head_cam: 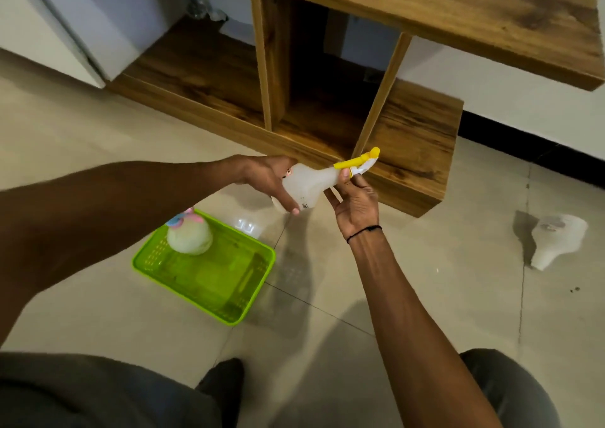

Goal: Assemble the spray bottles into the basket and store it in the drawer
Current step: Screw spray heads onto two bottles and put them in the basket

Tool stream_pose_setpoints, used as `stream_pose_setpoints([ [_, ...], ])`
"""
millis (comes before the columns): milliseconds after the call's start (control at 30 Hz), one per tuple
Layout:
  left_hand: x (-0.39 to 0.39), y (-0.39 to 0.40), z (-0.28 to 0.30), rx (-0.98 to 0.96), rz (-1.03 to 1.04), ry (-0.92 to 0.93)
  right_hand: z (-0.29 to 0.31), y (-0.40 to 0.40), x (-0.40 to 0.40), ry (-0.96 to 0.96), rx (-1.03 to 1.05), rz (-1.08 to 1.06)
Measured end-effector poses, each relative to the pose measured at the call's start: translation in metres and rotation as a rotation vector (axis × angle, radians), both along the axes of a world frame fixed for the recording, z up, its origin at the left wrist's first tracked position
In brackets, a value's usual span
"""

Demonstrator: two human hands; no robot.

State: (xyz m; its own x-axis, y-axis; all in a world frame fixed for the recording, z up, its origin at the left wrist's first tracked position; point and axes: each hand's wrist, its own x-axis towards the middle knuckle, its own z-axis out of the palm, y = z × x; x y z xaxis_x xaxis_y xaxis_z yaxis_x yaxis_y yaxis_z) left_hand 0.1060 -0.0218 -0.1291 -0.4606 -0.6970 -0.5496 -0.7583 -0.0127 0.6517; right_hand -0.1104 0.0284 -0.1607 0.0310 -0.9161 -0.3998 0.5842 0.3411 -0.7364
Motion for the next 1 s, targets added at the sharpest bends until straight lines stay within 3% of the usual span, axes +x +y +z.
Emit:
stream_pose_setpoints([
  [67,-0.001,0.004,-0.003,-0.201,-0.006,-0.142,0.002,0.001,0.005,0.054,-0.003,-0.009],
  [167,0.007,0.012,-0.008,-0.310,0.007,-0.162,0.006,0.003,0.017,0.179,-0.072,0.024],
  [400,0.060,0.020,0.027,-0.033,-0.048,-0.136,0.014,0.015,0.055,0.311,-0.212,0.184],
  [767,0.138,0.060,0.044,0.087,0.061,-0.070,0.009,0.049,0.102,0.395,-0.444,0.499],
  [1000,0.157,0.075,0.053,0.064,0.197,0.021,-0.009,0.073,0.126,0.535,-0.430,0.624],
])
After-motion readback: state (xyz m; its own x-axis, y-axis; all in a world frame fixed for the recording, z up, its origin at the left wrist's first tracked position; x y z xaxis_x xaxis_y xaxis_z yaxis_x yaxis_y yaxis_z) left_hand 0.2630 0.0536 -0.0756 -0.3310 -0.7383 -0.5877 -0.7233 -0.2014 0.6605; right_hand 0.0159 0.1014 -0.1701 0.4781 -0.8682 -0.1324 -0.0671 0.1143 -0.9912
